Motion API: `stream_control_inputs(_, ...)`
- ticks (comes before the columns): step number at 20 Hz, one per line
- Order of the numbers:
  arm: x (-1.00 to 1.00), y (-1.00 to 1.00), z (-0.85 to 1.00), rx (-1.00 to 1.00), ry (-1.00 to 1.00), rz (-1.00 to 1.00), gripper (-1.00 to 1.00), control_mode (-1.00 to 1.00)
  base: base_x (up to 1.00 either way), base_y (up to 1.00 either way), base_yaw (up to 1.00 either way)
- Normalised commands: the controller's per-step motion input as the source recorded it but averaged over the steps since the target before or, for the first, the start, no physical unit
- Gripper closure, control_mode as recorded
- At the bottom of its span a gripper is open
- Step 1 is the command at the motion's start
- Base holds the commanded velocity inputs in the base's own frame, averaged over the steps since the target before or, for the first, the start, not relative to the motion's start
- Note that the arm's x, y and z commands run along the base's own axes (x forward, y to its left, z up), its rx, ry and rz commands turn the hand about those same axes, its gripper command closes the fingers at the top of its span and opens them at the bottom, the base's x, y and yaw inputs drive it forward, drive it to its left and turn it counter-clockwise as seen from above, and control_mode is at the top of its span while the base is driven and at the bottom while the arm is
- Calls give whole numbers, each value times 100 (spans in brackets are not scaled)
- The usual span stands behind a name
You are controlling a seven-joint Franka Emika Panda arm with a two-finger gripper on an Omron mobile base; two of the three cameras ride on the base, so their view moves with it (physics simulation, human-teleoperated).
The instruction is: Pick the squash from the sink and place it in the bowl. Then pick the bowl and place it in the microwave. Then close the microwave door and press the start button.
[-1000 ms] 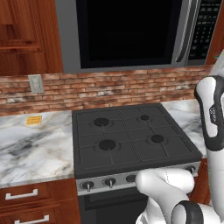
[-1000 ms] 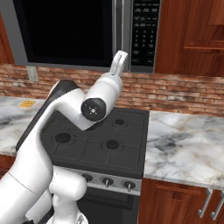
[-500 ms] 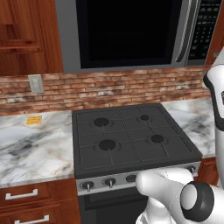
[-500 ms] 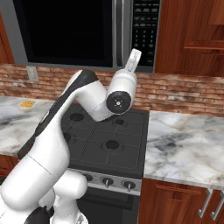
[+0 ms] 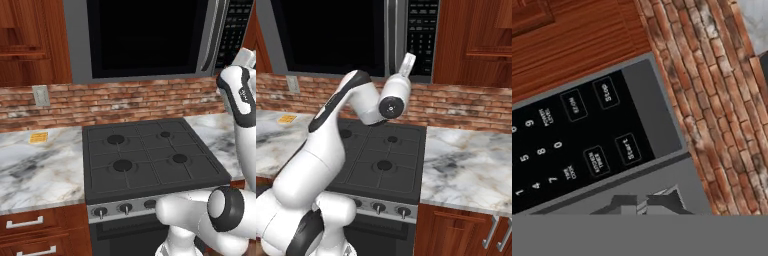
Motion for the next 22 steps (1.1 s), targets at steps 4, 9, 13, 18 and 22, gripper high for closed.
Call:
stream_control_inputs(4, 61, -16, 0, 0, -7, 0, 100, -100, 0, 0, 0)
stream_control_inputs(9, 38, -27, -1, 0, -8, 0, 100, -100, 0, 0, 0)
stream_control_inputs(13, 21, -32, -2, 0, -10, 0, 100, -100, 0, 0, 0)
stream_control_inputs(18, 27, -10, -2, 0, -8, 3, 100, -100, 0, 0, 0)
stream_control_inputs(22, 18, 0, -18, 0, -7, 7, 100, -100, 0, 0, 0)
